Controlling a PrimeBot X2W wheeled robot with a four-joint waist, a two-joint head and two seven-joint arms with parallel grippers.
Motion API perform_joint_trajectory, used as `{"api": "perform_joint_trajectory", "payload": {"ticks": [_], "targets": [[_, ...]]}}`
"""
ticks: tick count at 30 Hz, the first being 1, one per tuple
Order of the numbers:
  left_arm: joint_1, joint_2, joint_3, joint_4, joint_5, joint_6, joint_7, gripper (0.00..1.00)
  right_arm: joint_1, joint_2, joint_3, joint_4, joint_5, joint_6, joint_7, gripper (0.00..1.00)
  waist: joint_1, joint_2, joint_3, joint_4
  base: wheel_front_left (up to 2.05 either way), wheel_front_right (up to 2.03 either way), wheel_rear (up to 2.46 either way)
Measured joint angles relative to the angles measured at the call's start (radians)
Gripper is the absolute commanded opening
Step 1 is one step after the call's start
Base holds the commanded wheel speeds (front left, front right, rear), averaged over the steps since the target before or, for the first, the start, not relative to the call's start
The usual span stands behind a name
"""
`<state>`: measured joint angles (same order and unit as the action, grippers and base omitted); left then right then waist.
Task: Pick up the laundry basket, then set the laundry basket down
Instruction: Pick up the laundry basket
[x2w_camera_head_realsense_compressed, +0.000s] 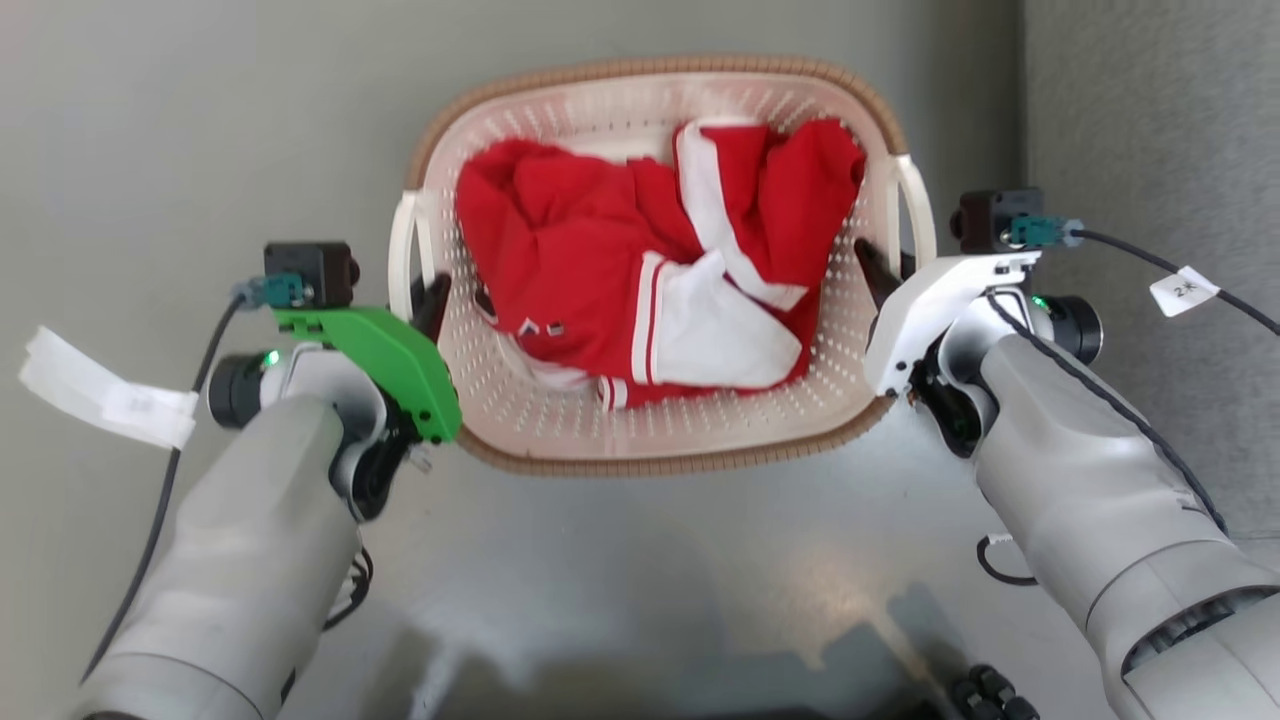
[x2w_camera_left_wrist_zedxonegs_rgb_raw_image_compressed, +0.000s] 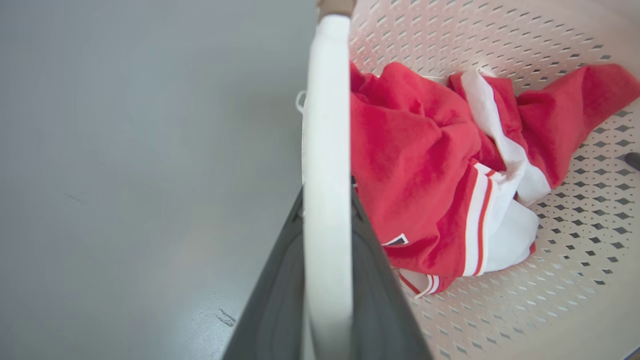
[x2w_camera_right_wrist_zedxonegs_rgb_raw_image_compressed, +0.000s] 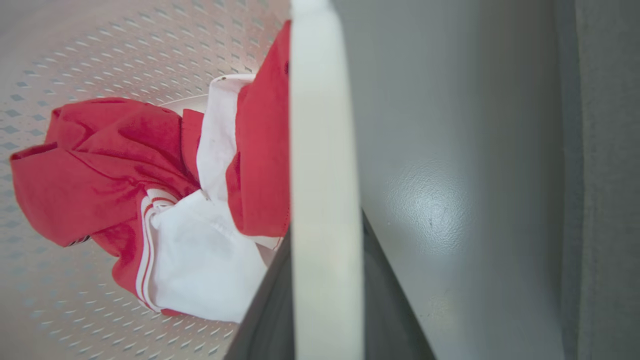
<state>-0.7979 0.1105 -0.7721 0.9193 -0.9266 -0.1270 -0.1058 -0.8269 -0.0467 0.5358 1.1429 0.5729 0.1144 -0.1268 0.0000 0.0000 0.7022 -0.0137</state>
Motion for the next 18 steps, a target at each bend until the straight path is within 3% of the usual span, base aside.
{"api": "perform_joint_trajectory", "payload": {"ticks": [18], "targets": [[0.098,-0.009,-0.048,0.042,-0.091,0.000,0.073,0.00,0.106,-0.003,0.087,-0.005,0.112,-0.001,0.127,0.00,0.0000,0.0000,-0.217,0.000,0.00,0.00,0.00]]}}
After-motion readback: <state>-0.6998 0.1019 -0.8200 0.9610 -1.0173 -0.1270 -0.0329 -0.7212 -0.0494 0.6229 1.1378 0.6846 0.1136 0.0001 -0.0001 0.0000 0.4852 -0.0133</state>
